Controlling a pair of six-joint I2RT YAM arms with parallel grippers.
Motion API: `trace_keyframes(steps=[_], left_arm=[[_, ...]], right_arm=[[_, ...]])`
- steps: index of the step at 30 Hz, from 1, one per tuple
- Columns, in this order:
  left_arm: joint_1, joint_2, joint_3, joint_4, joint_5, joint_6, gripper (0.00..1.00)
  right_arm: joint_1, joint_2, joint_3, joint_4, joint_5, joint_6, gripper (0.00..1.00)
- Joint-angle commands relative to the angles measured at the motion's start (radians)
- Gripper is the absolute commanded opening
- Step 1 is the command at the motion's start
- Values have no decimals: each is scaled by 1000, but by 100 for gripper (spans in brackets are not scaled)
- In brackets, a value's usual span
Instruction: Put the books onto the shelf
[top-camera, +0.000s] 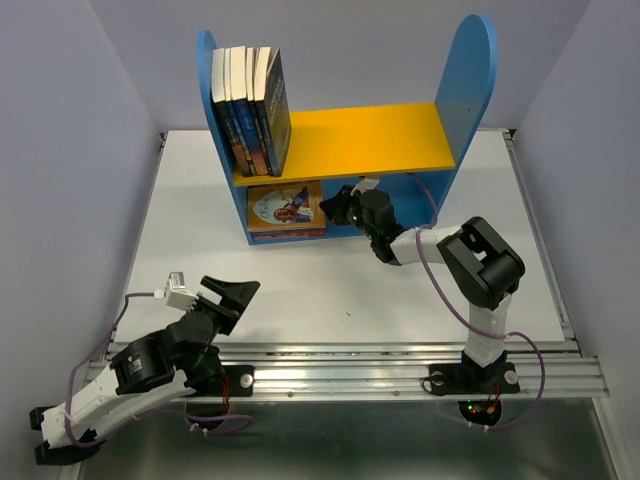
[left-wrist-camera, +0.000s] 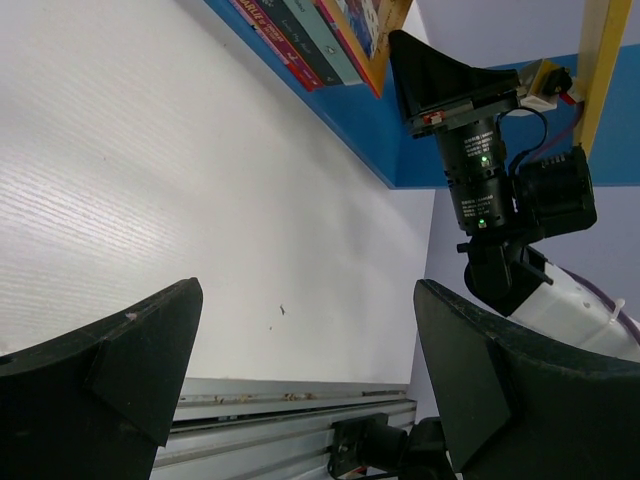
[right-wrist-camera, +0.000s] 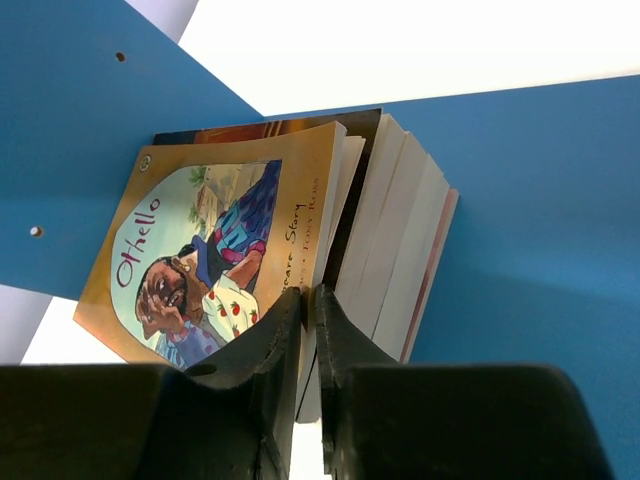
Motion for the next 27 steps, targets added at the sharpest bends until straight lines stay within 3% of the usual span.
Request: trace_keyframes(steps=[1, 4, 6, 16, 17, 21, 24, 27], left_arm=[[-5, -63, -9, 13, -26, 6, 99], [-5, -63, -9, 15, -26, 6, 99], [-5, -62, -11, 16, -26, 4, 99], [-6, -60, -14, 24, -16, 7, 99], [-5, -57, -14, 24, -14, 6, 99], [-5, -37, -17, 45, -16, 6, 99], [-5, 6, -23, 88, -17, 21, 99], [-5, 81, -15, 108, -20, 22, 99]], right_arm=[[13, -9, 52, 146, -22, -75, 15], [13, -11, 55, 144, -6, -65, 18], [13, -11, 55, 147, -3, -59, 30], [13, -64, 10, 136, 44, -26, 52], [13, -74, 3, 132, 40, -25, 60], [13, -121, -45, 147, -12, -22, 73], [13, -156, -72, 137, -58, -28, 100], [13, -190, -110, 92, -106, -22, 100]])
